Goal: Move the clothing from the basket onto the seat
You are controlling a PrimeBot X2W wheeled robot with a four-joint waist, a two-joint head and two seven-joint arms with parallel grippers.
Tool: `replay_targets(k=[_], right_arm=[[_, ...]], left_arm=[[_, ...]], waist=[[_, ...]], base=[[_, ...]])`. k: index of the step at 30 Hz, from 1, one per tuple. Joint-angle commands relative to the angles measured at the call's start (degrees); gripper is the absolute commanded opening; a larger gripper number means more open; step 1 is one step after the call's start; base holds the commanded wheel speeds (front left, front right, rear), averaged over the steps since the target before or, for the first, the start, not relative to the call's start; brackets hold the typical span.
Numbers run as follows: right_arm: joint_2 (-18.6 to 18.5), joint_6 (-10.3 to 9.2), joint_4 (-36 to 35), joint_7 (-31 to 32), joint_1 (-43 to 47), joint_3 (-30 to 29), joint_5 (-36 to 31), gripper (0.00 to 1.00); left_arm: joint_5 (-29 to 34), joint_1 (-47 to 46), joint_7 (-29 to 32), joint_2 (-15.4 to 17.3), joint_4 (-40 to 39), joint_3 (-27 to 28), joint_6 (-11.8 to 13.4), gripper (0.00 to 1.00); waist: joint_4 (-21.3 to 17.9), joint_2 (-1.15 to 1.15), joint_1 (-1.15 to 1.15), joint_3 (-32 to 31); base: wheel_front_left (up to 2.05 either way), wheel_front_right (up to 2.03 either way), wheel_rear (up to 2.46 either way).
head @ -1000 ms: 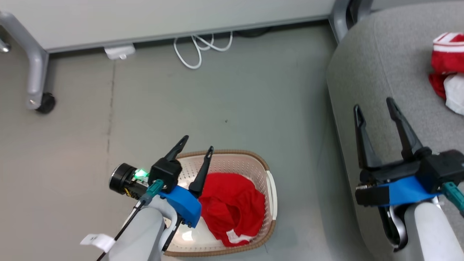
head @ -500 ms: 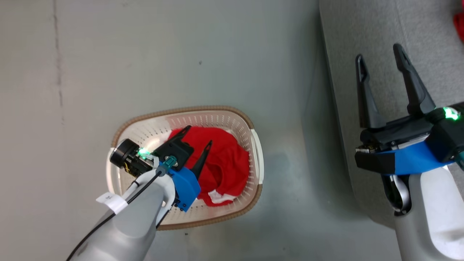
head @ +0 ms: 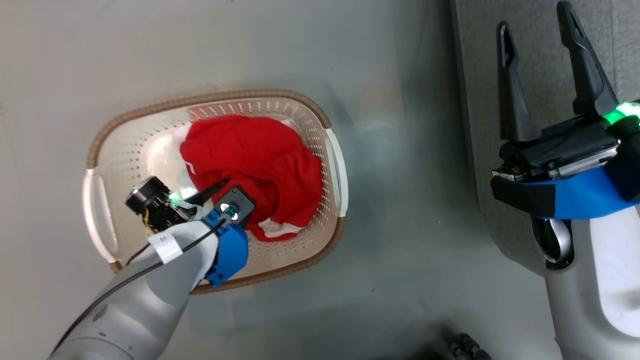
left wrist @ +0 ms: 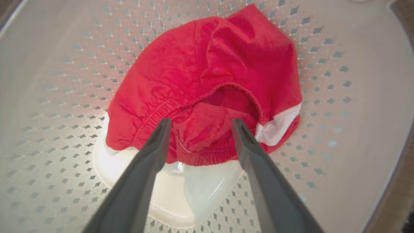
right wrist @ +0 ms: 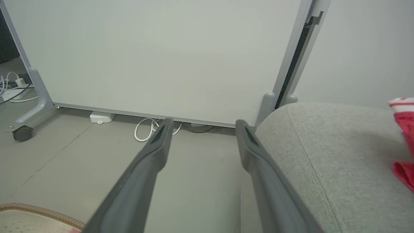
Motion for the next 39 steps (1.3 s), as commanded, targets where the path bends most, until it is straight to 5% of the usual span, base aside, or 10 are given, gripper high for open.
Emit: replay_targets(k=[1, 11, 26, 27, 28, 30, 39], right_arm=[[0.08, 0.01, -0.41, -0.03, -1.06, 0.06, -0.14, 1.0], [0.75, 0.01, -3.29, -0.03, -2.04, 0.47, -0.77, 1.0], [1.36, 0.01, -7.48, -0.04, -1.47, 0.81, -1.54, 1.0], [1.37, 0.01, -7.6, -0.04, -1.44, 0.74, -1.67, 1.0], [1.38, 0.01, -7.64, -0.04, -1.46, 0.67, -1.69, 1.0], [1.39, 0.02, -7.73, -0.04, -1.66, 0.5, -1.72, 1.0], [1.42, 0.02, -7.16, -0.04, -1.88, 0.01, -1.94, 1.0]], left_arm=[[-0.36, -1.44, 0.55, 0.52, 0.4, -0.47, -0.07, 1.0], [0.33, -7.23, 4.99, 2.61, 2.97, -8.63, -0.07, 1.0], [-0.67, -11.19, 9.88, 4.96, 4.3, -11.82, -0.07, 1.0], [-0.64, -11.25, 10.43, 4.99, 4.35, -11.96, -0.07, 0.84], [-0.6, -11.33, 10.7, 4.98, 4.38, -12.1, -0.07, 0.45], [-0.65, -11.44, 10.72, 4.9, 4.39, -12.3, -0.07, 0.0], [-0.97, -10.82, 8.39, 3.34, 4.4, -12.95, -0.07, 0.0]], waist=[[-1.29, 0.0, -0.01, 2.38], [-2.98, 0.0, -0.01, 8.66], [-4.97, 0.0, -0.01, 14.12], [-4.98, 0.0, -0.01, 14.2], [-4.94, 0.0, -0.01, 14.24], [-4.87, 0.0, -0.01, 14.21], [-4.01, 0.0, -0.01, 12.46]], base=[[0.0, 0.0, 0.0], [0.0, 0.0, 0.0], [0.0, 0.0, 0.0], [0.0, 0.0, 0.0], [0.0, 0.0, 0.0], [0.0, 0.0, 0.0], [0.0, 0.0, 0.0]])
